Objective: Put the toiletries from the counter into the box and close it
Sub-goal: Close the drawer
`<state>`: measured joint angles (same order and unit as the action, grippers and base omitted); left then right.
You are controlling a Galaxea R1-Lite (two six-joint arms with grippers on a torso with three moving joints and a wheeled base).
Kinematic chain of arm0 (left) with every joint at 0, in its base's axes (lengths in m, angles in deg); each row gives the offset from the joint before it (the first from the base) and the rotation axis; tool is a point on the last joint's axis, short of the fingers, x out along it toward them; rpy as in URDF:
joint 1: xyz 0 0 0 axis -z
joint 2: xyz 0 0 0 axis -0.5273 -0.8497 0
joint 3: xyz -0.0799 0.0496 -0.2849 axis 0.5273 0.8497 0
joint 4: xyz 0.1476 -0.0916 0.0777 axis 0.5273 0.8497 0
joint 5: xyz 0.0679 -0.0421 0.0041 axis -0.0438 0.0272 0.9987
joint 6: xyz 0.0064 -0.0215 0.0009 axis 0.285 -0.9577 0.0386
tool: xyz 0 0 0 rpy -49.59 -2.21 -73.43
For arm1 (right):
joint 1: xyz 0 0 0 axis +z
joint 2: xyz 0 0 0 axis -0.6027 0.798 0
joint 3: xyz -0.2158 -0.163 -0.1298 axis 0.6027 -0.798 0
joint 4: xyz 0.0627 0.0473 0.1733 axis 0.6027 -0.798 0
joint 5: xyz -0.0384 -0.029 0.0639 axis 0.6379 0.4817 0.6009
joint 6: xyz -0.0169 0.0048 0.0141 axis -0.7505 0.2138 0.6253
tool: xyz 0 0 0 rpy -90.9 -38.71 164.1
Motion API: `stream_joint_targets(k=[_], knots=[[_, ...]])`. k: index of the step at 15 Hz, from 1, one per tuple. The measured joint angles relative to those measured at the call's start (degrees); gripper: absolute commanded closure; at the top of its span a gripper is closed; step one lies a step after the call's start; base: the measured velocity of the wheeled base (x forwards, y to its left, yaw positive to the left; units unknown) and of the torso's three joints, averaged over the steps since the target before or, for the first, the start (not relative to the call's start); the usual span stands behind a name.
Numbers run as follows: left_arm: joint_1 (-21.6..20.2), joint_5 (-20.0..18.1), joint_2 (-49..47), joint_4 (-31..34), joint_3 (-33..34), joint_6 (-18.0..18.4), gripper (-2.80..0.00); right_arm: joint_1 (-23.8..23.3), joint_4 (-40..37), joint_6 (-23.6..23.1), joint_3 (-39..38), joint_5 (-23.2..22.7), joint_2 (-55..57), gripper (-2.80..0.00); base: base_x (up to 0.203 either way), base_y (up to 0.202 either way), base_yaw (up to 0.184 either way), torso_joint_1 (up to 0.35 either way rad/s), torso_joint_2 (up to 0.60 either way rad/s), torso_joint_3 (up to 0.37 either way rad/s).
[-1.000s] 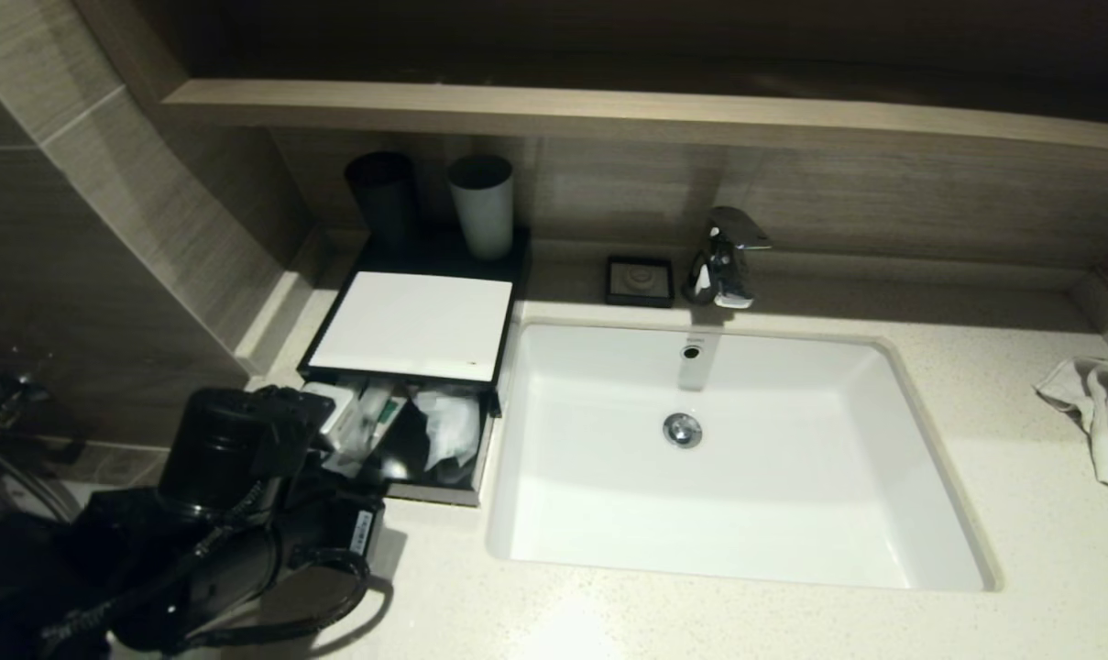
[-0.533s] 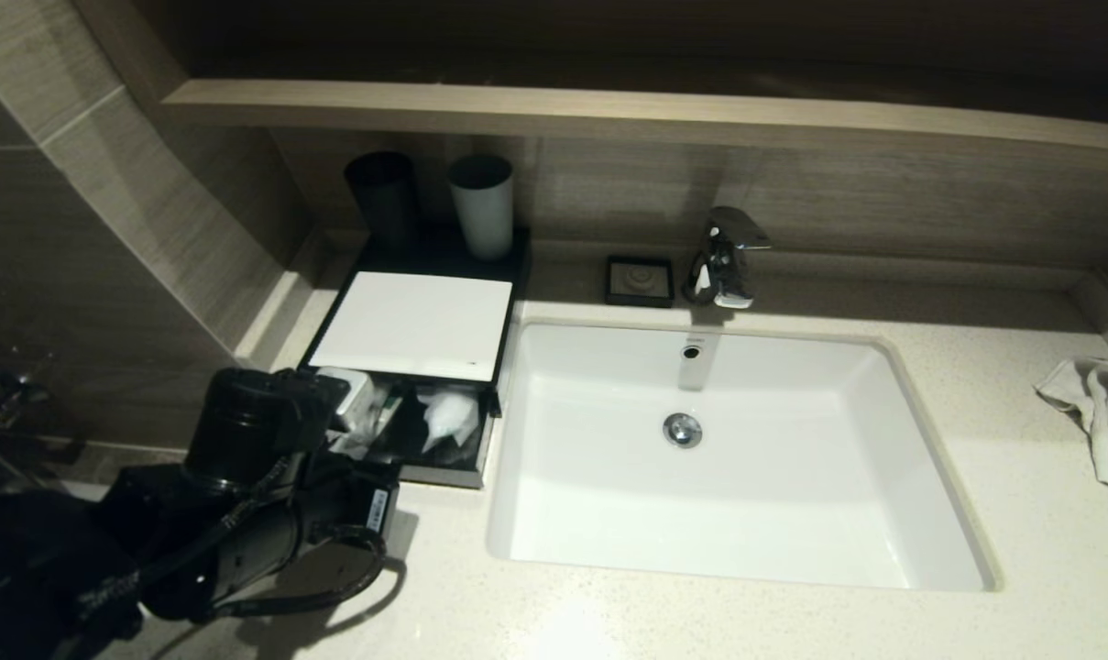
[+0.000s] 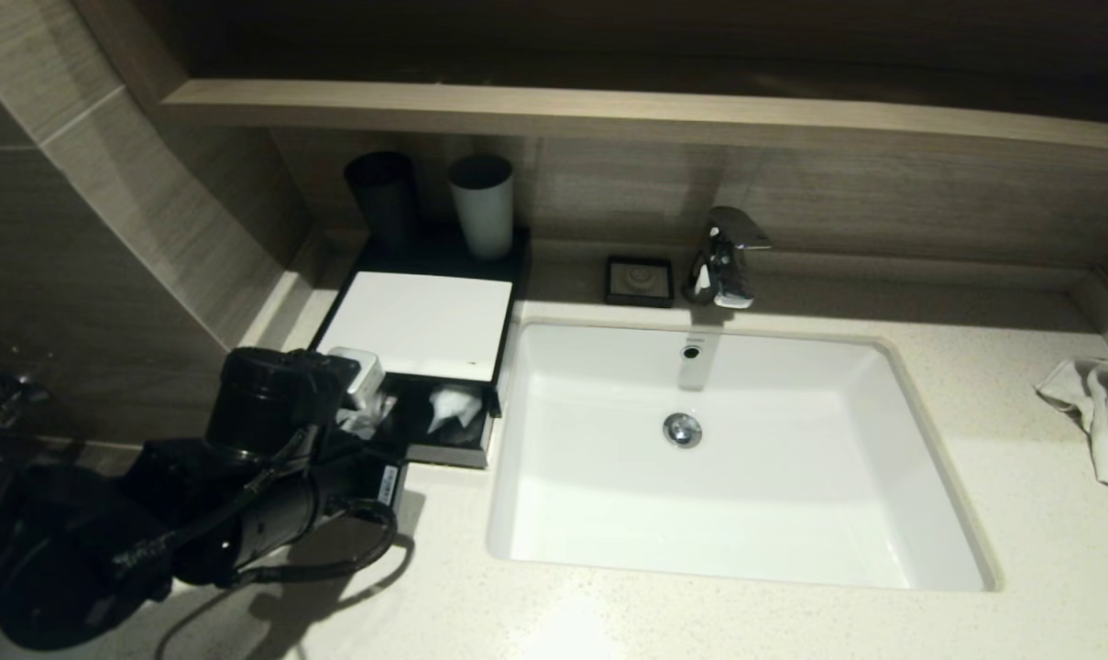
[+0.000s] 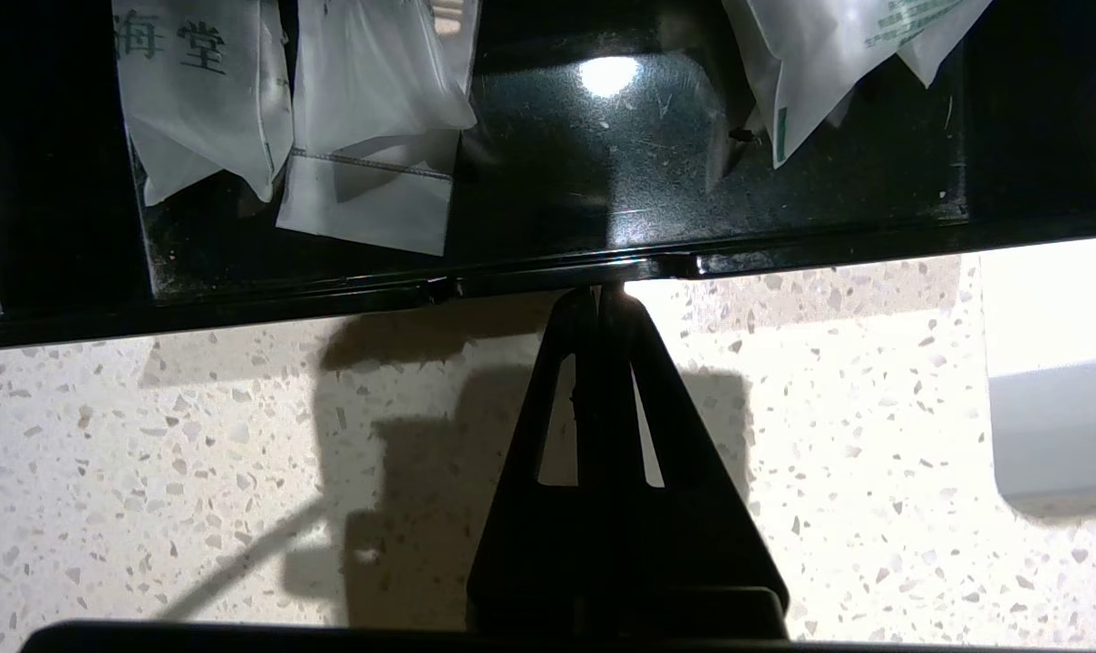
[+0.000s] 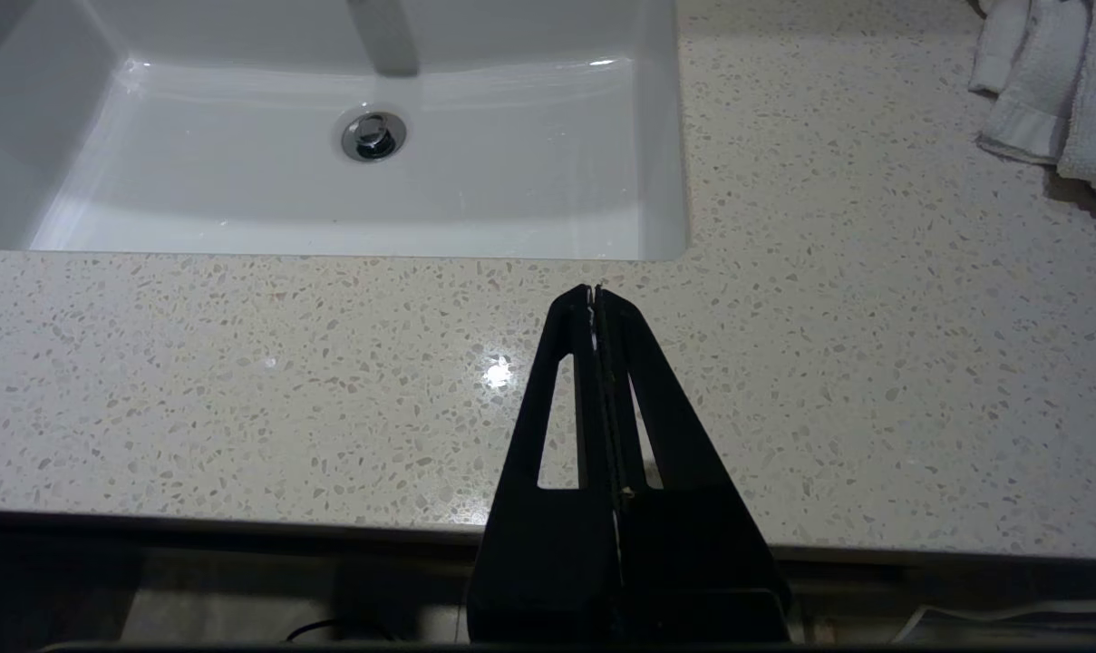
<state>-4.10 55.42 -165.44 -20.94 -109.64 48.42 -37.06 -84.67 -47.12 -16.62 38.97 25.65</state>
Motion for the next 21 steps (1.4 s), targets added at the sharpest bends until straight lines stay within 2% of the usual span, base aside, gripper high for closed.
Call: stream_joint_targets(k=[9, 21], knots=[[-1.36, -0.06, -3.13, 0.03, -4.87, 1.56, 0.00, 0.00, 0.00, 0.00, 0.00, 0.01, 0.00, 0.00, 0.000, 0.000, 0.000, 0.000, 0.00, 0.000], [-2.17, -0.02, -5.20, -0.06, -8.81, 1.55, 0.00, 0.00, 0.00, 0.00, 0.00, 0.01, 0.00, 0.00, 0.000, 0.000, 0.000, 0.000, 0.00, 0.000]])
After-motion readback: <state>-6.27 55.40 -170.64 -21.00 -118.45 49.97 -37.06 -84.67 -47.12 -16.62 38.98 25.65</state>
